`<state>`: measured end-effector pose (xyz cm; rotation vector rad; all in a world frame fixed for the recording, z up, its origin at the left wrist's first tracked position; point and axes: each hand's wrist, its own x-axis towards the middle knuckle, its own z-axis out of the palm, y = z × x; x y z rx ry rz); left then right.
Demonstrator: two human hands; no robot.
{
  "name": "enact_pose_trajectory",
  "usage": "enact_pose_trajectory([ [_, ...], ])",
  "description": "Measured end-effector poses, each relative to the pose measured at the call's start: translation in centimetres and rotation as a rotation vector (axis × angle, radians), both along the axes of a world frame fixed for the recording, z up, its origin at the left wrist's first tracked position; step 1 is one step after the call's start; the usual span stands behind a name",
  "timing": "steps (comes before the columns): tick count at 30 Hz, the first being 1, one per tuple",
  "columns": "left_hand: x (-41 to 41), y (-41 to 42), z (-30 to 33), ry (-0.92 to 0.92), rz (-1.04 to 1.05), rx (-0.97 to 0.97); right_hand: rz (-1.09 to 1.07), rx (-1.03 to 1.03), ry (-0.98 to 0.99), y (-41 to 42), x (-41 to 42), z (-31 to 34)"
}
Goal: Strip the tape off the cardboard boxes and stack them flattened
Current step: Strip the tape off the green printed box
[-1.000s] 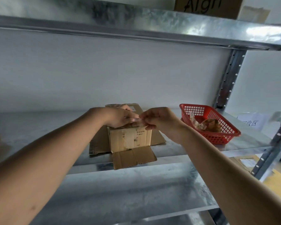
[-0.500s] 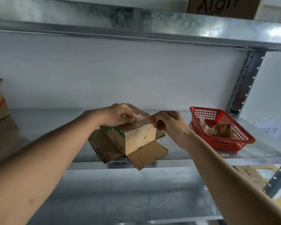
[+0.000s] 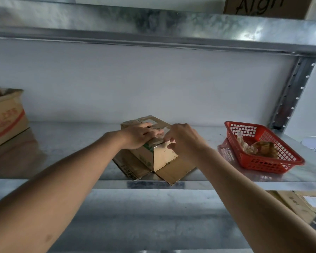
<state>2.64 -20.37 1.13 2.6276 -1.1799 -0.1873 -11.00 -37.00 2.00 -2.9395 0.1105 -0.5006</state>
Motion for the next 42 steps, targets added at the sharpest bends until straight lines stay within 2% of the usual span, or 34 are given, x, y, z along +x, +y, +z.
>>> enact_pose_trajectory([
  [3,0.3,-0.5,-0.3,-0.052,0.007,0.057,-0.022,0.035,-0.071,0.3,-0.1,0.1],
  [8,1.0,-1.8,-0.6,-0.125,0.136,0.124,0.125,0.25,-0.139,-0.1,-1.3,1.2],
  [10,1.1,-2.3,-0.4,-0.124,0.167,0.133,0.11,0.319,-0.21,-0.7,-1.6,1.0],
  [15,0.9,-3.3,-0.2,-0.173,0.204,0.163,-0.001,0.744,-0.385,-1.4,-2.1,-1.6],
  [19,1.0,-4.0,-0.5,-0.175,0.218,0.142,-0.021,0.649,-0.526,-1.8,-2.3,-3.8],
  [23,1.4,-4.7,-0.9,-0.184,0.228,0.124,-0.025,0.698,-0.565,-2.1,-1.9,-4.8],
  [27,1.8,-4.7,-1.1,-0.131,0.237,0.108,0.138,0.876,-0.433,-1.6,-0.3,-4.0],
  [29,2.0,-4.6,-1.1,-0.11,0.246,0.086,0.175,0.862,-0.383,-1.5,0.3,-3.9],
  [32,2.0,-4.6,-1.2,-0.122,0.241,0.071,0.08,0.818,-0.407,-1.7,1.0,-3.6],
  [34,1.9,-4.6,-1.3,-0.125,0.238,0.076,0.016,0.651,-0.433,-1.6,1.4,-3.1],
  [38,1.9,-4.4,-1.4,-0.131,0.239,0.056,0.135,0.263,-0.418,-0.5,1.8,-2.6],
  [42,1.8,-4.5,-1.3,-0.126,0.248,0.062,0.143,-0.072,-0.443,-0.8,1.7,-2.9],
])
